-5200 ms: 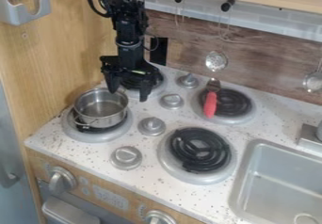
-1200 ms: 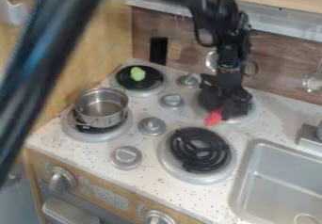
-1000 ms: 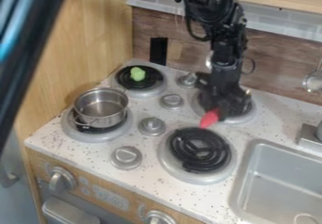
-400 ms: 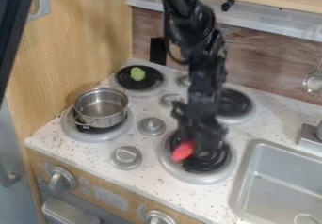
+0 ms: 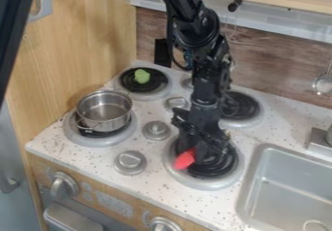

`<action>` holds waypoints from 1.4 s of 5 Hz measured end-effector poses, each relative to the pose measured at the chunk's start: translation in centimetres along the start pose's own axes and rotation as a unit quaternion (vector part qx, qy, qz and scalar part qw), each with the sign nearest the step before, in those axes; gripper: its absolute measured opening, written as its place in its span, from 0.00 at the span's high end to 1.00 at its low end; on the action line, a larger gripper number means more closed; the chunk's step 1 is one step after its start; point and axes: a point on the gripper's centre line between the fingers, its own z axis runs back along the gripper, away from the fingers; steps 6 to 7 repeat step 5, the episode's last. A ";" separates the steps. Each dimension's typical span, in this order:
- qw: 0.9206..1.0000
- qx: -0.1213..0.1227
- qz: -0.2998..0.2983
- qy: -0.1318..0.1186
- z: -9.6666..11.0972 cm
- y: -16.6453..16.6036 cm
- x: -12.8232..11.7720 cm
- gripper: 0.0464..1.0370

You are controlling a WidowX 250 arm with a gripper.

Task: Transfer the red spoon on the lower right burner

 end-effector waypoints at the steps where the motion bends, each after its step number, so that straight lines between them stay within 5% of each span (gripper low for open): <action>1: 1.000 0.009 0.006 0.012 0.1 0.2 -0.4 0.30; 2: 0.999 0.021 0.029 -0.023 3.3 0.6 0.5 0.04; 4: 0.997 -0.005 0.081 -0.006 5.7 0.3 -0.6 0.04; 7: 0.994 -0.011 0.109 -0.001 5.6 1.5 -1.2 0.04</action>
